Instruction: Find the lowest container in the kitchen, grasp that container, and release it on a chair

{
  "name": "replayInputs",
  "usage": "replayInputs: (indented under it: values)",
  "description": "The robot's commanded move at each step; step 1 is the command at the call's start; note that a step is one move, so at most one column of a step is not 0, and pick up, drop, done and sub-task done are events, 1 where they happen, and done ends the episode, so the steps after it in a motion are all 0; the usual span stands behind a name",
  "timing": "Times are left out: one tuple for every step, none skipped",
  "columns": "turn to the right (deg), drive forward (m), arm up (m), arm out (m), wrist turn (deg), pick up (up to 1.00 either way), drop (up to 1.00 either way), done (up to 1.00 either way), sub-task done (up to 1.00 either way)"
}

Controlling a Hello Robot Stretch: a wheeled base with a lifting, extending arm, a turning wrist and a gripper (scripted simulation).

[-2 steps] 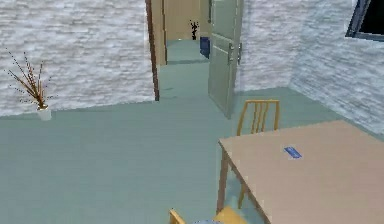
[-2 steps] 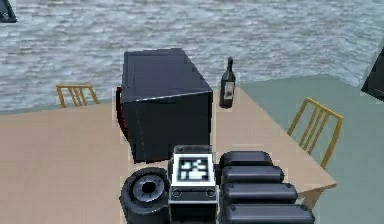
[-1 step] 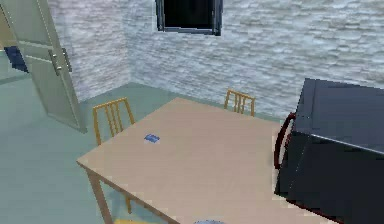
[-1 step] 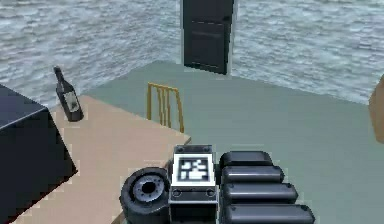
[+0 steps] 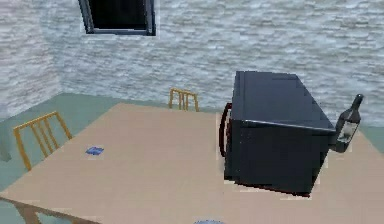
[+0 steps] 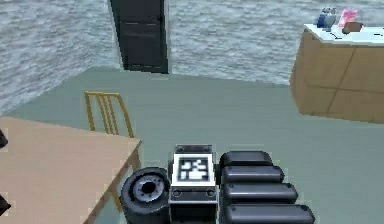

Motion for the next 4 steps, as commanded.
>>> replayInputs:
  values:
    - [0.0, 0.1, 0.0, 0.0, 0.0, 0.0, 0.0, 0.0, 0.0]
    - [-45.0, 0.0, 0.0, 0.0, 0.0, 0.0, 0.0, 0.0, 0.0]
    - [-45.0, 0.0, 0.0, 0.0, 0.0, 0.0, 0.0, 0.0, 0.0]
    - [-27.0, 0.0, 0.0, 0.0, 0.0, 0.0, 0.0, 0.0, 0.0]
